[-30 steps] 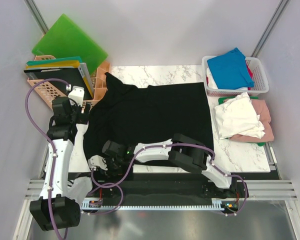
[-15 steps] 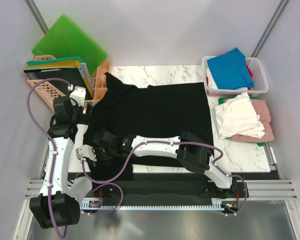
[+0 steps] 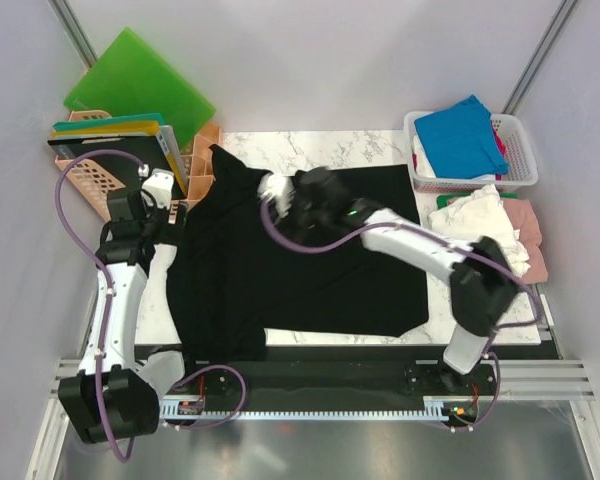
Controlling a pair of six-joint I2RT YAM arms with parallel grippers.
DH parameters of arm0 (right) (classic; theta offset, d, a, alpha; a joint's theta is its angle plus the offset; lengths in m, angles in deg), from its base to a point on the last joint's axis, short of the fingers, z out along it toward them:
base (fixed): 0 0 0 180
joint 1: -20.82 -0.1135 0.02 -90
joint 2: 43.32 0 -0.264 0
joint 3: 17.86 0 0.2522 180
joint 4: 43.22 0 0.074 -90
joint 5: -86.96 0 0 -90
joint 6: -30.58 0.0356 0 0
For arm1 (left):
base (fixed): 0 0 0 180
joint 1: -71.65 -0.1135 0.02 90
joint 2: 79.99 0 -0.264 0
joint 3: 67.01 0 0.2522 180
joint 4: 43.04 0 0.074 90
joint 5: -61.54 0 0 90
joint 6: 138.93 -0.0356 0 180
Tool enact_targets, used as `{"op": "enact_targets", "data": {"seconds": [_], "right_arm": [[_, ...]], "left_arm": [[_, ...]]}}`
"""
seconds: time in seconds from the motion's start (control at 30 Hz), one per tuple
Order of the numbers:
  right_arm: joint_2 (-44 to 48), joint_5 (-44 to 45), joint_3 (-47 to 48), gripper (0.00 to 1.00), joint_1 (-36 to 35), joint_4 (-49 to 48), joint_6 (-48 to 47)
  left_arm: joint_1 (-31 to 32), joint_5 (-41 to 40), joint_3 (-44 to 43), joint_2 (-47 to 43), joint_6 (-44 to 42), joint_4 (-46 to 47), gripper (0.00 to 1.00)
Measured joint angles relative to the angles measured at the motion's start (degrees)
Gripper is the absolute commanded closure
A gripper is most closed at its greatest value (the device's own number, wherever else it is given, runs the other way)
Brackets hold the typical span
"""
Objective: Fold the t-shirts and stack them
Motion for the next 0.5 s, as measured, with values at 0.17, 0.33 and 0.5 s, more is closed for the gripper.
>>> {"op": "enact_targets", "data": {"seconds": [0.17,0.33,0.5], "right_arm": [[16.8,10.6,-10.6,0.68,12.2,3.3,-4.7],[27.5,12.7,-13.3,0.02,14.5,7.9,-7.0],[19.3,7.4,-3.0,0.02,28.7,13.2,-2.8]], "left_arm": [[0.7,4.5,-2.8,4.8,-0.5,-0.5,0.0],[6.1,5.9,-12.5,15.0,-1.3,-3.3,0.0],[13.5,12.2,-36.9,32.8,-1.4,-12.0,0.0]]}}
